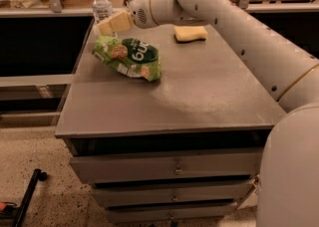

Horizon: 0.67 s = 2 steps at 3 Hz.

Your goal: Knock blue plastic bottle over

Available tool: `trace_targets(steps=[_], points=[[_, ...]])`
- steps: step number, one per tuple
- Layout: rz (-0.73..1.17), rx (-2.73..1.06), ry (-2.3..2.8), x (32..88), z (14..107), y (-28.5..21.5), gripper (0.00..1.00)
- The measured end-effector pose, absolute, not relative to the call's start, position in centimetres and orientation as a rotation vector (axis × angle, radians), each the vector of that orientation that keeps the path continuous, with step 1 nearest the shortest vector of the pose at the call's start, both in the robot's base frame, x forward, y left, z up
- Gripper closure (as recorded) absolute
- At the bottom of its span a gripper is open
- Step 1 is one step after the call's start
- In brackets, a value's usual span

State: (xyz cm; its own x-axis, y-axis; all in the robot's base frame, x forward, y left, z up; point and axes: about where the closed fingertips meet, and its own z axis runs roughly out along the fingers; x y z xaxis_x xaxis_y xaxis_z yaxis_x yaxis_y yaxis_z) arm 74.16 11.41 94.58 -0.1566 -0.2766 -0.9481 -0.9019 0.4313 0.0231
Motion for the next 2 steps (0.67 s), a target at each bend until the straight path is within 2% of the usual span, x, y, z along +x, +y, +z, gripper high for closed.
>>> trace_targets(steps=[2], points=[[0.777, -1.069, 1.527, 76.5, 92.2, 15.1, 0.0]])
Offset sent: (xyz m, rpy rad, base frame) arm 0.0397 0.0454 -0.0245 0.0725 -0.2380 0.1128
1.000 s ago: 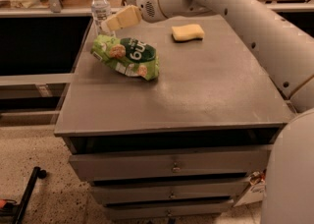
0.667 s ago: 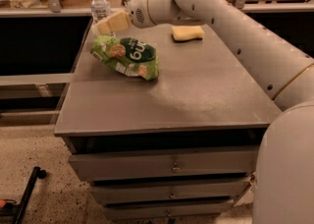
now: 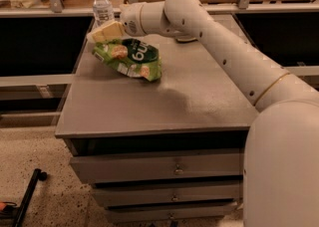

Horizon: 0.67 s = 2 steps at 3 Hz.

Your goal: Knock blue plastic bottle over

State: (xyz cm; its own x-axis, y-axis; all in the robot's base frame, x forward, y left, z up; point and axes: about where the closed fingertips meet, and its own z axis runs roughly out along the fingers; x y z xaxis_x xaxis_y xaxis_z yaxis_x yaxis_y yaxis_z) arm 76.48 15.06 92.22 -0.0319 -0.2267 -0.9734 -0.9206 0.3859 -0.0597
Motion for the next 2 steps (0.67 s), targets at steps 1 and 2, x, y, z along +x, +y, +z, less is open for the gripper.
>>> trace_targets(steps=[1, 2], points=[[0.766, -1.081, 1.511, 76.57, 92.25, 15.21, 0.0], [0.775, -1.059, 1.527, 76.53, 92.26, 15.71, 0.0]])
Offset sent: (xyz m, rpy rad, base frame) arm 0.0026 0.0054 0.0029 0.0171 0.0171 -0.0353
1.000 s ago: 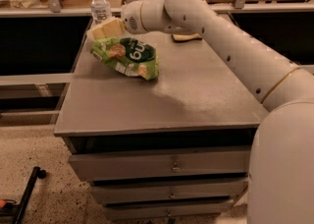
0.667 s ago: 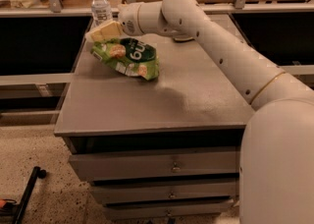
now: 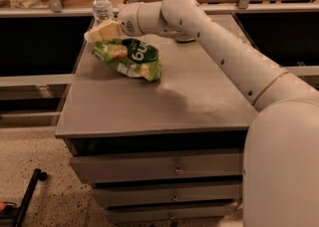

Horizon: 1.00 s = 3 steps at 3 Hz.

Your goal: Knock blue plastic bottle over

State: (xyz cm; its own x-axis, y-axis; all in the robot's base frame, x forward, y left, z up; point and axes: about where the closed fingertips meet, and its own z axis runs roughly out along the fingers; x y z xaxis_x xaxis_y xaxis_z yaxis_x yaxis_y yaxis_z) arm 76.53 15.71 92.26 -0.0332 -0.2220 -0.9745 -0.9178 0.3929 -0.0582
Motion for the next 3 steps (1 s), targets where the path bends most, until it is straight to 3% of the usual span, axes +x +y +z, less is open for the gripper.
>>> trace_targets(steps=[3], points=[[0.745, -1.091, 1.485, 78.3, 92.5, 18.8, 0.0]])
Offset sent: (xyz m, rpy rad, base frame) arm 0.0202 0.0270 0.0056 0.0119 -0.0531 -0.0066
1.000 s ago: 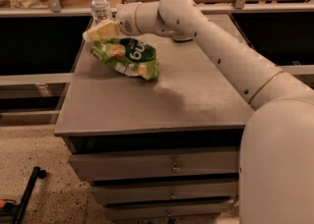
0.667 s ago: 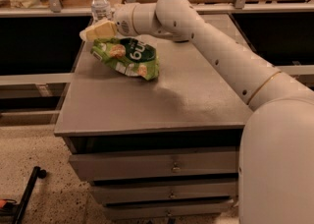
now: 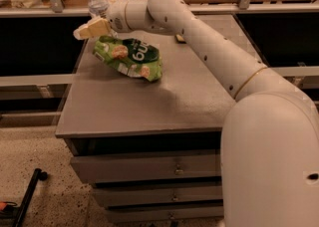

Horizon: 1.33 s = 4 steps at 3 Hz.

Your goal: Knock blue plastic bottle over

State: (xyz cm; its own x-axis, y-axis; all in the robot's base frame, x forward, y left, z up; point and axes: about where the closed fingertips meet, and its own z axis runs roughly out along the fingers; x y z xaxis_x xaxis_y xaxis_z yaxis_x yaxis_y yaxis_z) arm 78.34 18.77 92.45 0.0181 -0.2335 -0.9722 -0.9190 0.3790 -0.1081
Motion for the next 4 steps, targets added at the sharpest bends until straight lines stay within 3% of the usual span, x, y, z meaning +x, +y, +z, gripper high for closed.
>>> trace_targets(steps=[1, 2, 4], points=[[0.717, -1.098, 1.479, 79.5, 92.1, 19.1, 0.0], [0.685, -1.055, 1.497, 80.4, 91.5, 18.6, 0.18], [0.59, -0.959, 1.605, 81.5, 89.9, 16.6, 0.64]])
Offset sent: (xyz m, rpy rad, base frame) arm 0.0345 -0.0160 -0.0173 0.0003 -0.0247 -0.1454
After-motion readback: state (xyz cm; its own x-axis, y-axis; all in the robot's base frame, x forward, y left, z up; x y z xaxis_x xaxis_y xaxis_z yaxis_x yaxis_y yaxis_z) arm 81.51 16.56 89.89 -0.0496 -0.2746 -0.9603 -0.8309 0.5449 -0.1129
